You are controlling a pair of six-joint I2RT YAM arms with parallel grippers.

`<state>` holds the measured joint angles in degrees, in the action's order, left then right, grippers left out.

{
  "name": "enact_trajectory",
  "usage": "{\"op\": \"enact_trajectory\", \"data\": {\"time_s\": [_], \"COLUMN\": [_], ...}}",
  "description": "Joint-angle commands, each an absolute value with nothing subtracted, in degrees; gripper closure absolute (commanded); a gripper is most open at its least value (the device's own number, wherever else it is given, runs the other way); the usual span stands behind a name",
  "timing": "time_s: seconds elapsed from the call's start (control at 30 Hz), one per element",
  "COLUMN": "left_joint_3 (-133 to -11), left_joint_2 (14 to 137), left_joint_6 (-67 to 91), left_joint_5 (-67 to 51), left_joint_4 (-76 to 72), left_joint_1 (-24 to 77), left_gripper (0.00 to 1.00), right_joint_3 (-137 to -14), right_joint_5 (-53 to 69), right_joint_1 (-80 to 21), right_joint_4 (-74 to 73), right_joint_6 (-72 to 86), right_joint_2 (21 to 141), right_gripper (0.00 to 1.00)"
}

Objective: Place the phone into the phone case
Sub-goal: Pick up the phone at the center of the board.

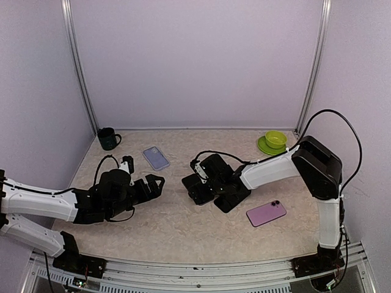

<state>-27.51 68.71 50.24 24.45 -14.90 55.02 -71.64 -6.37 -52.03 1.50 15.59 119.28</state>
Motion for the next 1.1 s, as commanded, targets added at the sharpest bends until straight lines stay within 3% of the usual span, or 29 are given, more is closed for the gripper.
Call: {"op": "enact_trajectory", "data": {"time_s": [0.0,0.93,1.07], "left_joint_3": [-27.21,-35.37,-33.72], "left_joint_2": [68.02,72.33,71.03], "left_joint_6": [51.46,52.03,53.02], "left_joint_5": [26.29,30.05,30.31], "left_joint_4": [-14.32,-4.47,-4.30], "left_joint_1": [55.46,55.44,55.46], "left_gripper": [0.01,0.01,0.01], "right_joint_3": [-72.70,-72.11,-71.32], "right_joint_5": [-8.47,-8.28,-7.87], "right_joint_1": [-53.63,-54.29,-54.40], "right_joint_4": [-1.45,-1.35,-0.13], "right_joint_6": [14.88,11.50,10.45], "right_joint_2": [122.09,121.76,120.49], "right_gripper": [0.01,0.32,0.31]}}
